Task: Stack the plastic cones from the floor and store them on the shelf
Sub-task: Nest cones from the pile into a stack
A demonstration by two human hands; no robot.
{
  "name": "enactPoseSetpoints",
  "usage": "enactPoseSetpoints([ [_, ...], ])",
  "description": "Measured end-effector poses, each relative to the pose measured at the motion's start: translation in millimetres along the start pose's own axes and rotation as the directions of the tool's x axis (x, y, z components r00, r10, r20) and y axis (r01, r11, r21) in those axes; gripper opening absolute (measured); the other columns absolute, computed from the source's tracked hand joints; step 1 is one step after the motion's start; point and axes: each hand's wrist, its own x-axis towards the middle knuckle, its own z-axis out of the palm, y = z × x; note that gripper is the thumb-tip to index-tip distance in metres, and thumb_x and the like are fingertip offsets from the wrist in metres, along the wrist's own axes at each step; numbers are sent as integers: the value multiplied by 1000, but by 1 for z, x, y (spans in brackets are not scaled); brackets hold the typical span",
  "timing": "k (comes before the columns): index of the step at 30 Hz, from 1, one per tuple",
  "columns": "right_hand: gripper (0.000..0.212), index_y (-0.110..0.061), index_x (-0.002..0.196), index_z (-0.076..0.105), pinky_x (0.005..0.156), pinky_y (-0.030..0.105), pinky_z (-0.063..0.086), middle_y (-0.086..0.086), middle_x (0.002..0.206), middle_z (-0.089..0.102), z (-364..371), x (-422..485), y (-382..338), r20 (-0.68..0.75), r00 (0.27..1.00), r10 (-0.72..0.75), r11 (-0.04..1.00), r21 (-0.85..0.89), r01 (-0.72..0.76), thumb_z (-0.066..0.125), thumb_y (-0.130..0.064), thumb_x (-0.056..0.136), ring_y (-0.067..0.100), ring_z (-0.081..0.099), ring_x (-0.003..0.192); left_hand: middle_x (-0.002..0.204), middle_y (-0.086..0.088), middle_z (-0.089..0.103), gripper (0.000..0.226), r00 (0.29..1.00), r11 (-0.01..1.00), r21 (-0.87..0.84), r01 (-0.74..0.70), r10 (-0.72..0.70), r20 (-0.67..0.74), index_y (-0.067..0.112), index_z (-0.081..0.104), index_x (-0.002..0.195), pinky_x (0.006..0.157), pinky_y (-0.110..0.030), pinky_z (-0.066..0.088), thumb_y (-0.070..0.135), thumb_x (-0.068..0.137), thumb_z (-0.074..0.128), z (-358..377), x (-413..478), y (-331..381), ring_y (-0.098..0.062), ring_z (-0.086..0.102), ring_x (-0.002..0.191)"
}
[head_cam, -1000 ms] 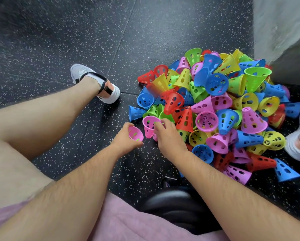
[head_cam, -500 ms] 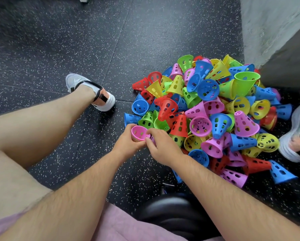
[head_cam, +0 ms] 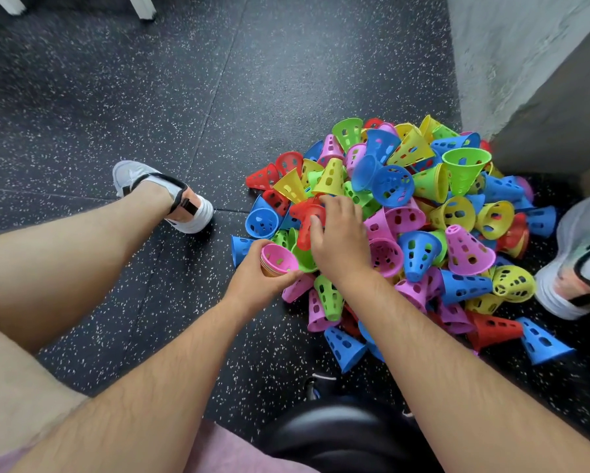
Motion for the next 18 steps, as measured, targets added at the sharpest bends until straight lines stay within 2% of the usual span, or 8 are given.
enactPoseSetpoints([
  [4, 46, -12, 143, 44, 106, 44, 35, 6, 142, 46, -1, 10, 21, 138, 988, 74, 994, -91, -62, 44, -36, 104, 29, 37, 129, 115, 13, 68, 74, 1000, 999, -32, -3, 4, 15, 36, 51, 125, 91, -22, 51, 51, 66, 93, 5, 6, 4, -1, 66, 102],
  [6, 45, -15, 143, 46, 106, 44, 35, 3, 143, 46, 0, 12, 25, 160, 984, 79, 993, -98, -64, 44, -37, 104, 28, 36, 130, 115, 13, 68, 74, 999, 999, -40, -12, 13, 29, 37, 52, 124, 94, -24, 51, 52, 65, 94, 8, 8, 5, -2, 66, 103],
  [10, 38, -17, 134, 54, 106, 43, 34, 3, 135, 47, 2, 13, 24, 162, 983, 87, 992, -103, -71, 48, -38, 102, 26, 36, 127, 112, 14, 68, 71, 998, 999, -43, -26, 28, 50, 35, 52, 125, 90, -19, 50, 45, 68, 94, 13, 7, 10, 0, 66, 100],
  [14, 20, -18, 116, 60, 104, 42, 36, 3, 122, 51, 4, 10, 25, 128, 986, 104, 994, 17, -107, 52, -29, 101, 25, 38, 120, 116, 13, 68, 79, 998, 999, -44, -14, 17, 67, 32, 50, 130, 95, -23, 51, 47, 66, 94, 14, 8, 6, 0, 66, 103],
  [18, 11, -20, 107, 64, 100, 35, 39, -1, 111, 50, -1, 6, 27, 169, 986, 18, 980, 191, -50, 55, -22, 100, 19, 45, 111, 115, 14, 69, 79, 998, 999, -43, 9, -7, 54, 34, 51, 128, 97, -27, 54, 51, 64, 95, 10, 7, 2, 0, 68, 102],
])
